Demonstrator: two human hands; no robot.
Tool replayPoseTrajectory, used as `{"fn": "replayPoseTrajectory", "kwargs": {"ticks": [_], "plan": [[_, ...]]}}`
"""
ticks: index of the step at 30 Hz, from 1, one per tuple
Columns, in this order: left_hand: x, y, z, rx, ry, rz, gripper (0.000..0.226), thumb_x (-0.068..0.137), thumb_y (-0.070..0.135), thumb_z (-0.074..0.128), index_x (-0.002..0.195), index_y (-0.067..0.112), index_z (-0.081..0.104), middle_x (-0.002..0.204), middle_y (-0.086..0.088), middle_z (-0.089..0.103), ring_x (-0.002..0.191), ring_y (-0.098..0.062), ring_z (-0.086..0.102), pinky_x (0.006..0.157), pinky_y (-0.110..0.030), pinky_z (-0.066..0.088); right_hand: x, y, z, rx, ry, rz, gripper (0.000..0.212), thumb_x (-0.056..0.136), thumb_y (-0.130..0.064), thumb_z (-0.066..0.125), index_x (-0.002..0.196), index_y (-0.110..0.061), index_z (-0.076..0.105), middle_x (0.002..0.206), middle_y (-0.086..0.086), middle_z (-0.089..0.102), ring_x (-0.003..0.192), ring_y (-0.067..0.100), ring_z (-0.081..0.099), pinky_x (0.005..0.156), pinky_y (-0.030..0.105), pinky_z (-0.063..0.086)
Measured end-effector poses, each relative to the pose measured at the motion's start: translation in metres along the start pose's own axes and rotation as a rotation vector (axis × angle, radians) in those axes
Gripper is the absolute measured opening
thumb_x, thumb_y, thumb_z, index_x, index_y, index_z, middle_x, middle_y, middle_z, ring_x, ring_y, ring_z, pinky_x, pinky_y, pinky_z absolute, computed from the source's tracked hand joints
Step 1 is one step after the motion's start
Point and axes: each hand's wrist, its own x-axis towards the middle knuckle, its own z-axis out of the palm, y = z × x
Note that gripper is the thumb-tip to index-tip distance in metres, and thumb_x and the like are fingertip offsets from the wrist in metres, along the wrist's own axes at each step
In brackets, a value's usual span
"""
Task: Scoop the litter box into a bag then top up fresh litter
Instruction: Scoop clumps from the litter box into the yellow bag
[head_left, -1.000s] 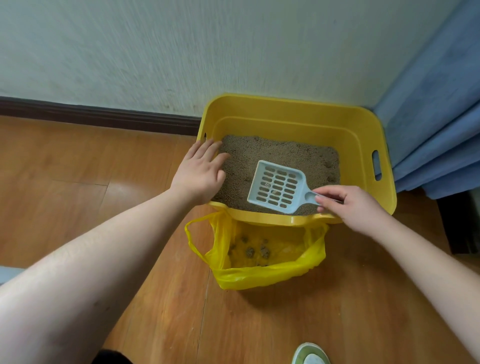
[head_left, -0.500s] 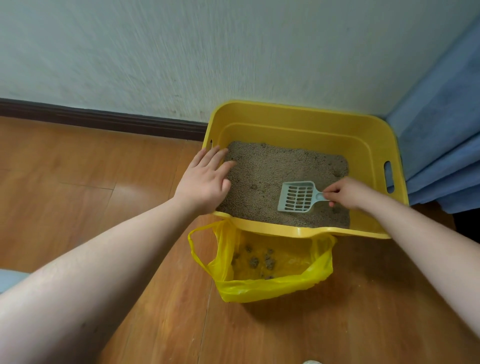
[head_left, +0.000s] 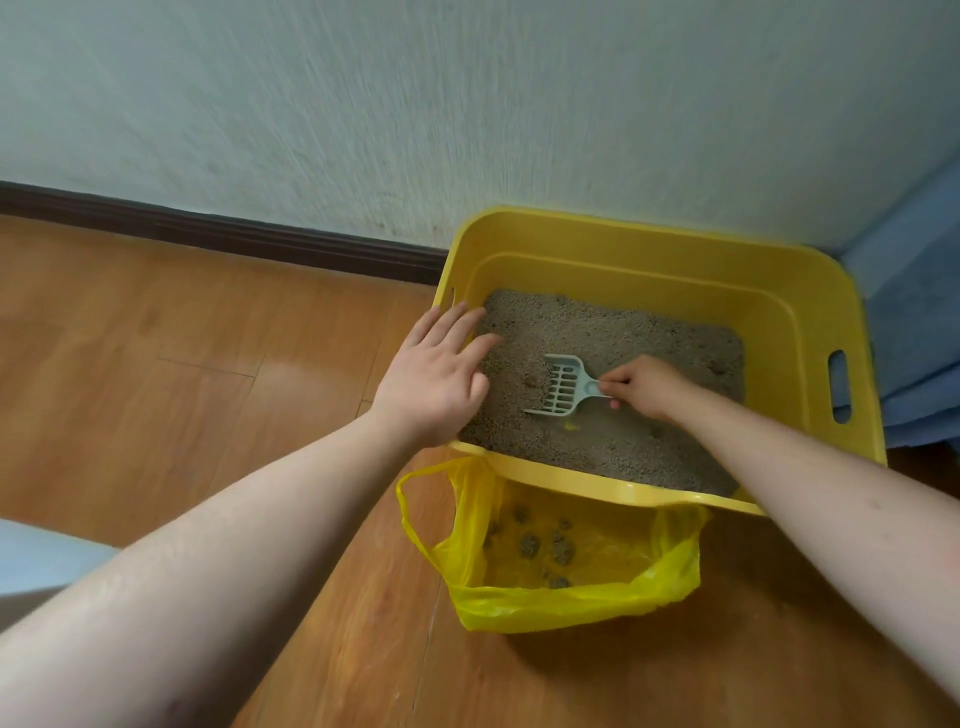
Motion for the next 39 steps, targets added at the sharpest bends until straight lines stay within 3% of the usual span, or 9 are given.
{"fn": "replayPoseTrajectory", "kwargs": {"ticks": [6,11,17,21,26,31,35,39], "plan": [[0.000,0.001,0.001,0.008,-0.015,-0.010,0.062,0.089,0.037,0.018,0.143,0.022,0.045,0.157,-0.008,0.032,0.149,-0.024,0.016,0.123,-0.041,0.003,0.011,-0.029,0.024,0.050,-0.007,-0.088,0.028,0.098,-0.033,0.051,0.120,-0.024,0.066,0.084,-0.006,0.068,0.053,0.006,0.045,0.049,0.023,0.031],[0.000,0.002,0.002,0.025,-0.013,-0.009,0.061,0.089,0.036,0.020,0.141,0.021,0.048,0.155,-0.008,0.035,0.148,-0.024,0.020,0.122,-0.041,0.004,0.013,-0.032,0.031,0.217,-0.011,-0.029,0.030,0.097,-0.030,0.054,0.123,-0.020,0.064,0.082,-0.007,0.068,0.060,0.009,0.049,0.052,0.024,0.030],[0.000,0.003,-0.002,0.007,-0.004,-0.008,0.063,0.088,0.034,0.020,0.148,0.021,0.038,0.155,-0.008,0.034,0.148,-0.024,0.020,0.122,-0.040,0.005,-0.005,-0.019,0.023,0.333,-0.030,-0.040,0.030,0.096,-0.030,0.055,0.123,-0.021,0.065,0.080,-0.010,0.069,0.081,0.020,0.059,0.071,0.029,0.041],[-0.002,0.003,-0.003,-0.070,0.035,-0.031,0.069,0.087,0.032,0.022,0.154,0.016,0.024,0.158,-0.008,0.029,0.148,-0.023,0.018,0.122,-0.039,0.008,-0.022,-0.003,0.011,0.342,0.001,-0.041,0.027,0.097,-0.029,0.054,0.120,-0.023,0.065,0.082,-0.009,0.070,0.060,0.008,0.043,0.055,0.025,0.031],[-0.002,0.002,-0.002,-0.065,0.024,-0.024,0.070,0.087,0.034,0.018,0.153,0.013,0.027,0.158,-0.009,0.029,0.148,-0.024,0.018,0.122,-0.039,0.009,-0.047,0.024,-0.002,0.294,0.023,-0.031,0.024,0.096,-0.029,0.055,0.118,-0.027,0.067,0.081,-0.010,0.072,0.064,0.016,0.043,0.059,0.028,0.032],[-0.003,0.003,-0.003,-0.021,0.014,-0.024,0.073,0.086,0.038,0.014,0.152,0.009,0.029,0.159,-0.011,0.026,0.149,-0.023,0.015,0.122,-0.035,0.005,-0.072,0.035,-0.008,0.220,0.051,-0.051,0.024,0.097,-0.027,0.055,0.117,-0.028,0.067,0.081,-0.010,0.072,0.051,0.011,0.039,0.050,0.024,0.030],[-0.007,0.004,-0.005,0.014,-0.007,-0.010,0.075,0.086,0.040,0.011,0.152,0.009,0.028,0.160,-0.011,0.024,0.150,-0.022,0.014,0.122,-0.034,0.001,-0.085,0.034,-0.012,0.229,0.086,-0.058,0.025,0.096,-0.027,0.055,0.118,-0.026,0.067,0.079,-0.012,0.072,0.063,0.017,0.049,0.058,0.028,0.035],[-0.008,0.004,-0.006,0.028,-0.018,0.007,0.074,0.087,0.040,0.010,0.152,0.010,0.029,0.160,-0.011,0.024,0.149,-0.022,0.014,0.121,-0.034,0.000,-0.098,0.028,-0.012,0.115,0.073,-0.100,0.024,0.097,-0.028,0.054,0.118,-0.030,0.067,0.078,-0.012,0.071,0.044,0.007,0.037,0.045,0.022,0.030]]}}
